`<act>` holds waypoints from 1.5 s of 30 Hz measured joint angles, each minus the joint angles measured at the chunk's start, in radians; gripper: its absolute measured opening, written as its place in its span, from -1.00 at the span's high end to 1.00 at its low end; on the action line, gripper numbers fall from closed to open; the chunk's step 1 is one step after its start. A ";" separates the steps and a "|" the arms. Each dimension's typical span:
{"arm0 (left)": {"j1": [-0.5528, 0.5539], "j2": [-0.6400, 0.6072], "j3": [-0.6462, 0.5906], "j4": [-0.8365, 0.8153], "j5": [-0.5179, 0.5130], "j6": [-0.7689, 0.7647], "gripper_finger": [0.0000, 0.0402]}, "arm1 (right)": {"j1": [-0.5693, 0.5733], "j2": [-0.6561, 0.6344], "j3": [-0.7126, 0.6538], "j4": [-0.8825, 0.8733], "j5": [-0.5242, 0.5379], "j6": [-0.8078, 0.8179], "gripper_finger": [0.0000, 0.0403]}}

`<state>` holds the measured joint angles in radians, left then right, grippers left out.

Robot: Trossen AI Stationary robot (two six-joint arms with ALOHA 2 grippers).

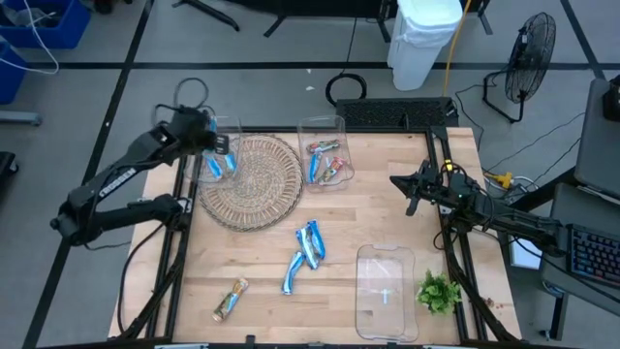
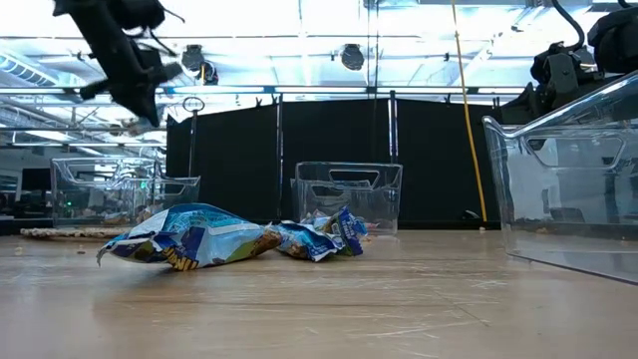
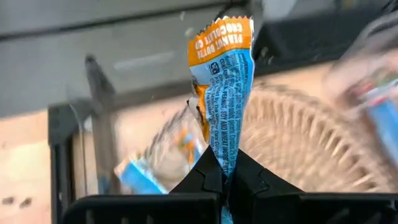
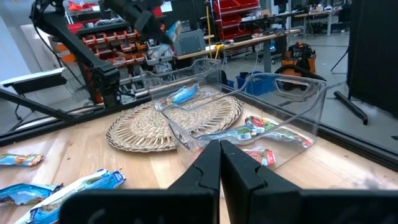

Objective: Pick and place Granola Bars by type
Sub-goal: Put the yellow granola bar into the top left transparent bin

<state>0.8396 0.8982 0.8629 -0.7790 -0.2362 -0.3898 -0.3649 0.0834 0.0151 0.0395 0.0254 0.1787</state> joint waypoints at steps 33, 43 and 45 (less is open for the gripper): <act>0.037 0.150 -0.376 0.249 0.106 -0.099 0.93 | 0.000 0.000 0.000 0.000 0.000 0.000 1.00; 0.037 0.153 -0.379 0.302 0.136 -0.110 0.93 | 0.000 0.000 0.000 0.000 0.000 0.000 1.00; 0.037 0.152 -0.379 0.302 0.136 -0.109 0.97 | 0.000 0.000 0.000 0.000 0.000 0.000 1.00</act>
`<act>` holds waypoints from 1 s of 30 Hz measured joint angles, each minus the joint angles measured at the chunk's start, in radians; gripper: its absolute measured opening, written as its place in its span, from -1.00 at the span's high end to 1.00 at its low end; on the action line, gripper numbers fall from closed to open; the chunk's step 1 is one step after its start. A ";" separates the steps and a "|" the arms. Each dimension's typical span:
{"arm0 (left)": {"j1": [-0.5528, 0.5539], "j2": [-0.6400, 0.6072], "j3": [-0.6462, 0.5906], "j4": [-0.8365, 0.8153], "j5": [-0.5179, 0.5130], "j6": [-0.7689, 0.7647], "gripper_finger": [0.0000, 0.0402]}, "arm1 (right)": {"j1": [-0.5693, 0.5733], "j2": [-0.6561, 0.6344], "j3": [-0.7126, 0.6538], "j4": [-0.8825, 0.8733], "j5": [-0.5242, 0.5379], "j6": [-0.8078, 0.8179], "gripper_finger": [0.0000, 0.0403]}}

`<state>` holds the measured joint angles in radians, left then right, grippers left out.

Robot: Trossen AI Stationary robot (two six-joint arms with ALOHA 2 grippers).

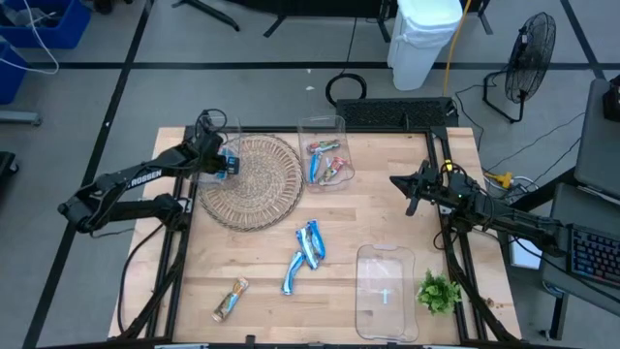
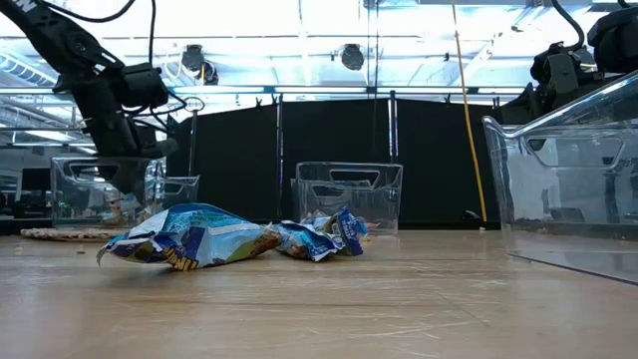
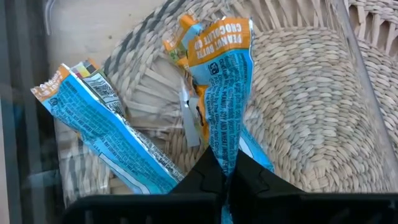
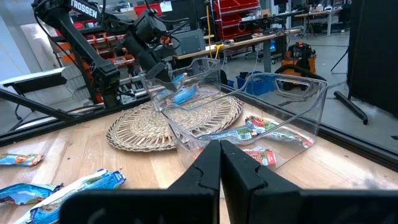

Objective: Pick and place Granola Bars by type
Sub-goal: Put the yellow granola bar into the top left transparent bin

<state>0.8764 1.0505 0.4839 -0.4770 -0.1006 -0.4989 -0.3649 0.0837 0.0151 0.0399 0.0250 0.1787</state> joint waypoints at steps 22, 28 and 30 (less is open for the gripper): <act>-0.001 0.001 0.080 -0.036 -0.004 0.105 0.44 | 0.000 0.000 0.000 0.000 0.000 0.000 1.00; -0.009 0.001 0.169 -0.103 -0.004 0.108 0.44 | 0.000 0.000 0.000 0.000 0.000 0.000 1.00; -0.022 0.001 0.199 -0.129 -0.004 0.122 0.44 | 0.000 0.000 0.000 0.000 0.000 0.000 1.00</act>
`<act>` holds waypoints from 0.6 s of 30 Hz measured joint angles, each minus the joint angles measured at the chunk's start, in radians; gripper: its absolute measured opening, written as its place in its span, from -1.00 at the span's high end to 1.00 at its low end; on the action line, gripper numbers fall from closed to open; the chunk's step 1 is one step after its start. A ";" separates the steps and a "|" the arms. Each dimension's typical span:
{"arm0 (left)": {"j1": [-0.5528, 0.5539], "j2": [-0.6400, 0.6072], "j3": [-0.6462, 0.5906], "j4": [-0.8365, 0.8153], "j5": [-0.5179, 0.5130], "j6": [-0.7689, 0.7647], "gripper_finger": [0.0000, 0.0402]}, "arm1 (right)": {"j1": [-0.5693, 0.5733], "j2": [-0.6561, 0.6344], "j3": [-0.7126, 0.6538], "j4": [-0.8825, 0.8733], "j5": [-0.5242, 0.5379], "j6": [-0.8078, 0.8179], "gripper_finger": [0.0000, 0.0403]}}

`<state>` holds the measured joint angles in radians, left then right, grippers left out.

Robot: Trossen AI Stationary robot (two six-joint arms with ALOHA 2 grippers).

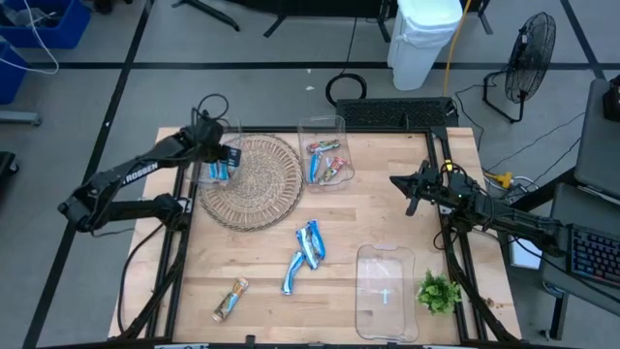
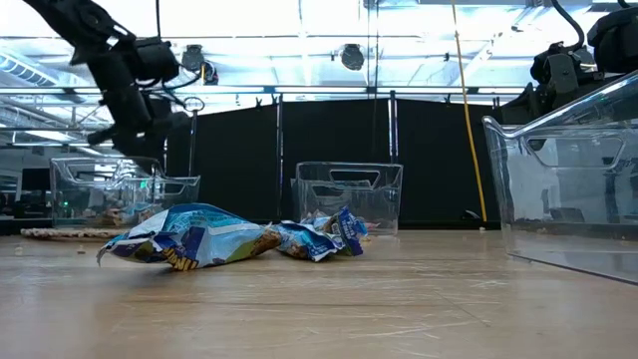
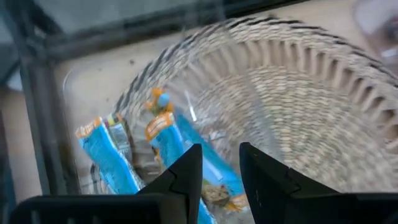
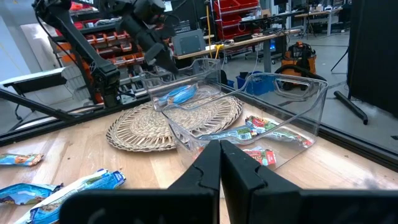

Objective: Pick and place Granola Bars by type
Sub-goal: Put the yellow granola bar into the top left transparent bin

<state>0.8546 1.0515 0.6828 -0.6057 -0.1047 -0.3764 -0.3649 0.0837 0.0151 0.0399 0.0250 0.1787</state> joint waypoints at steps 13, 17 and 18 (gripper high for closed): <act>-0.198 -0.172 0.057 0.133 0.118 0.109 0.44 | 0.000 0.000 0.000 0.000 0.000 0.000 1.00; -0.331 -0.253 0.019 0.202 0.285 0.117 0.44 | 0.000 0.000 0.000 0.000 0.000 0.000 1.00; -0.372 -0.268 0.009 0.213 0.332 0.107 0.44 | 0.000 0.000 0.000 0.000 0.000 0.000 1.00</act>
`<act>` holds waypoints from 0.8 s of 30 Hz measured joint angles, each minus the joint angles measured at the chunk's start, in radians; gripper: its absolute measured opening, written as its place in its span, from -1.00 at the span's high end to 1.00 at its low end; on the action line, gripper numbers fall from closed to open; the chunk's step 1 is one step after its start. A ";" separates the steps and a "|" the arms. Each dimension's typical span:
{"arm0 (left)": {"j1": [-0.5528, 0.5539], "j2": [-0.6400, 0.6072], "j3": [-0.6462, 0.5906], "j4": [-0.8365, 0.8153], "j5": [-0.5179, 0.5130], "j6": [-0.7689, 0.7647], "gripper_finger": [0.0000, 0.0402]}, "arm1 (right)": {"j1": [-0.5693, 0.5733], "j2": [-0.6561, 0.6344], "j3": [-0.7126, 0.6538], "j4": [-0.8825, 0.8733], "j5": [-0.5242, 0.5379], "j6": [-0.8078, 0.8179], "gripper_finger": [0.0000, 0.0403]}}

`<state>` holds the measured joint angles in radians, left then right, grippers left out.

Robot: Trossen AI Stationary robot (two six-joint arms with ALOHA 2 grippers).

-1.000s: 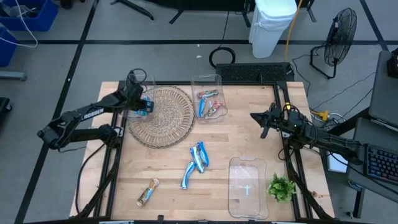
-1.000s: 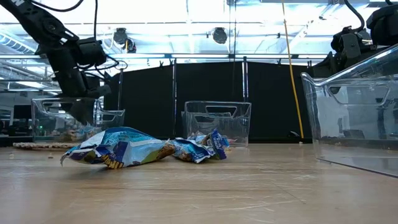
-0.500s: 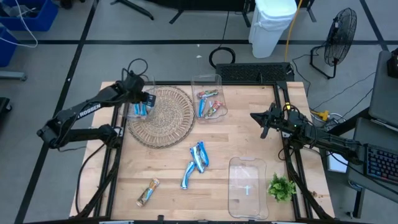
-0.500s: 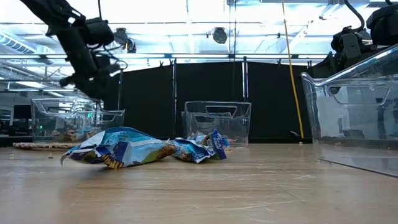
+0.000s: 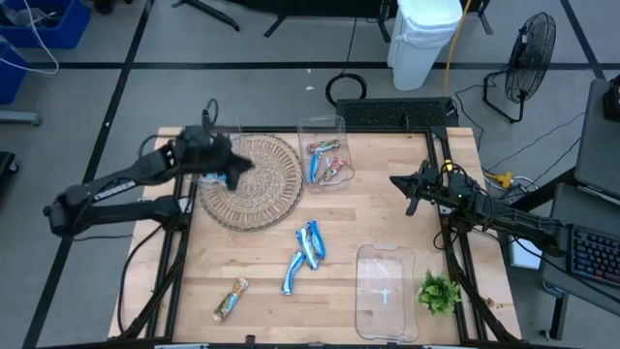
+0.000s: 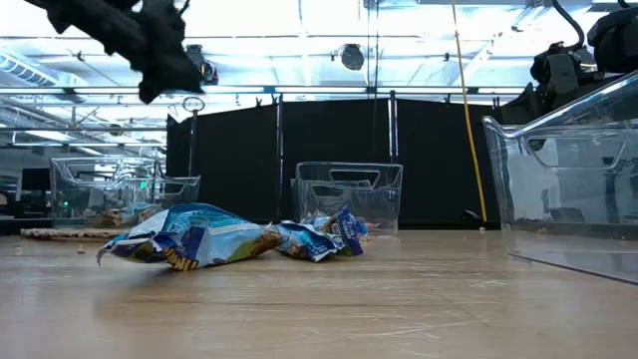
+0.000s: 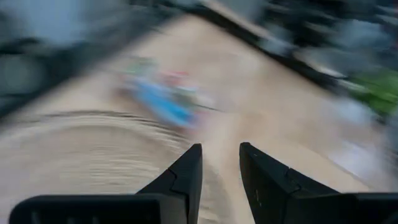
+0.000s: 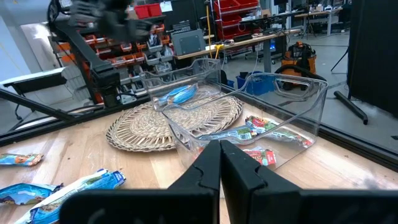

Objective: Pick and place Granola Bars by type
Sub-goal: Put the yellow granola bar into the top left transparent bin

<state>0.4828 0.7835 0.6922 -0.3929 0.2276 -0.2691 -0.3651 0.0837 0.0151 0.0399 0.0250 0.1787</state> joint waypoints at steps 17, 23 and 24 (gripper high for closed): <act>-0.926 0.151 -0.115 0.231 -0.112 -0.798 0.44 | 0.000 0.000 0.000 0.000 0.000 0.000 1.00; -1.181 0.333 -0.072 0.253 -0.339 -1.042 0.44 | 0.000 0.000 0.000 0.000 0.000 0.000 1.00; -1.201 0.367 -0.064 0.252 -0.344 -1.085 0.44 | 0.000 0.000 0.000 0.000 0.000 0.000 1.00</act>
<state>-0.7182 1.1509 0.6281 -0.1413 -0.1168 -1.3544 -0.3649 0.0834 0.0151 0.0399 0.0250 0.1787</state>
